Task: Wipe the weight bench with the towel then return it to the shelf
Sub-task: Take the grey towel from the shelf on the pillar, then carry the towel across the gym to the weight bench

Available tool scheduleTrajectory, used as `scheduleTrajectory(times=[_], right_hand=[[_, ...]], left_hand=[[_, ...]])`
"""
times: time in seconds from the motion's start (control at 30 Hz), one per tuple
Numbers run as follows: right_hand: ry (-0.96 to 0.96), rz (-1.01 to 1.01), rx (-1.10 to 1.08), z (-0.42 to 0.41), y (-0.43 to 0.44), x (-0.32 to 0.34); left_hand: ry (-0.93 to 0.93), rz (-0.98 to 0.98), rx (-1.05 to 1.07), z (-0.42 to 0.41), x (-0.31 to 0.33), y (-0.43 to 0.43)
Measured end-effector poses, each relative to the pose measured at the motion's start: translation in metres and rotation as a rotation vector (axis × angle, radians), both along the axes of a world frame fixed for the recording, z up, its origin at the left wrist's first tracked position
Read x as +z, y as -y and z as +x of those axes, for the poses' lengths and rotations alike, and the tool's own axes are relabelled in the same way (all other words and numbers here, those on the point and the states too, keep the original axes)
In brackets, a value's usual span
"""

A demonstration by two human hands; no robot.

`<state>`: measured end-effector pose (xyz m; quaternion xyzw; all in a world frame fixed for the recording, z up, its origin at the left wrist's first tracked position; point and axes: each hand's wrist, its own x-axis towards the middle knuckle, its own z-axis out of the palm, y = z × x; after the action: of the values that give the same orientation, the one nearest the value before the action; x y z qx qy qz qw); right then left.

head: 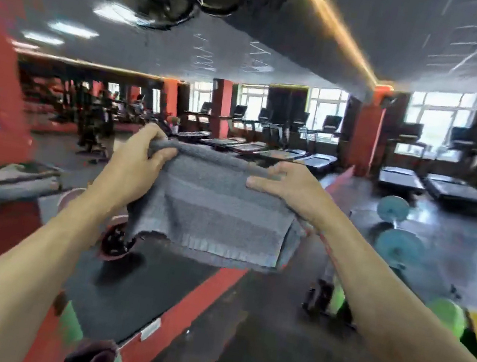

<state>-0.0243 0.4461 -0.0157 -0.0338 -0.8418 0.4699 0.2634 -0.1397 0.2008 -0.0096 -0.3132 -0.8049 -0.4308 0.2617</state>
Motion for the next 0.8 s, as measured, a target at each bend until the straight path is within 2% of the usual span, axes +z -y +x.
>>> scheduleTrajectory(times=[0.13,0.33,0.47,0.53,0.67,0.8], right_hand=[[0.263,0.102,-0.095,0.103,-0.085,-0.02],[0.277,-0.048,-0.316,0.307,-0.202,-0.042],[0.293,-0.245,-0.406,0.475,-0.248,-0.052],[0.269,-0.336,-0.466,0.558,-0.262,-0.061],[0.071,-0.583,-0.641,0.708,-0.282,-0.091],[-0.088,-0.775,-0.698,0.848,-0.286,-0.122]], left_hand=[[0.215,-0.111,-0.226,0.054,-0.022,-0.099],[0.403,-0.261,-0.628,0.2,-0.02,-0.231],[0.6,-0.158,-0.848,0.323,-0.039,-0.322],[0.582,-0.152,-0.904,0.386,-0.053,-0.372],[0.353,-0.206,-0.998,0.521,-0.081,-0.465],[0.408,-0.256,-1.203,0.666,-0.1,-0.533]])
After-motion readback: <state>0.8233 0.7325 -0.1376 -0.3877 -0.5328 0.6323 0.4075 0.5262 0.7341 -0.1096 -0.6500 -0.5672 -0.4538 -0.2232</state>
